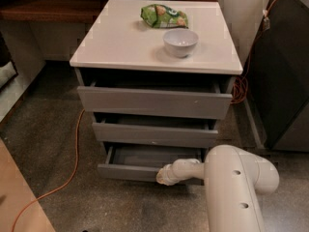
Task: Close bottom drawer
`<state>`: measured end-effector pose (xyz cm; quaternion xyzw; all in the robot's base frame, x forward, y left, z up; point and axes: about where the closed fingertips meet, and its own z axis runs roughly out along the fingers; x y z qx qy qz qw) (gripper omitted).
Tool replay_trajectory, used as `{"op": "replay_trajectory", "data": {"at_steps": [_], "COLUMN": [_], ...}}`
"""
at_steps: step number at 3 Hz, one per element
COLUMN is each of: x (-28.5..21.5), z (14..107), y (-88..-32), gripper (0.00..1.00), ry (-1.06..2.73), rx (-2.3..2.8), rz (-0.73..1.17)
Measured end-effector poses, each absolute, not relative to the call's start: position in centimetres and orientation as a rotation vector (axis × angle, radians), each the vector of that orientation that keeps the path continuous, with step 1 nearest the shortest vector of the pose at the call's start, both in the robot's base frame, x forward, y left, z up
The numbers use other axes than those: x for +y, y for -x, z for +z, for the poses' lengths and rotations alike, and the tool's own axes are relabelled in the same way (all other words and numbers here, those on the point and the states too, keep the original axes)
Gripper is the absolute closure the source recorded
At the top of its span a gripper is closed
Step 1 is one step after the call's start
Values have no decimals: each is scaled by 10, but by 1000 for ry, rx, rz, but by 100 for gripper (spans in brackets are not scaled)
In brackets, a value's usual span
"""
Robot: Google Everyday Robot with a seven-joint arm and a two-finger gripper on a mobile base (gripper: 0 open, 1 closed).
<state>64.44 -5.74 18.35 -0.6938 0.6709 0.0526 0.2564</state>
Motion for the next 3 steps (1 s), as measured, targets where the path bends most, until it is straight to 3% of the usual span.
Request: {"op": "replay_trajectory", "data": {"at_steps": [3], "x": [-52], "z": [184], "y": [-692], "gripper": [100], "ry": [1840], "rx": [1728], "rz": [111]}}
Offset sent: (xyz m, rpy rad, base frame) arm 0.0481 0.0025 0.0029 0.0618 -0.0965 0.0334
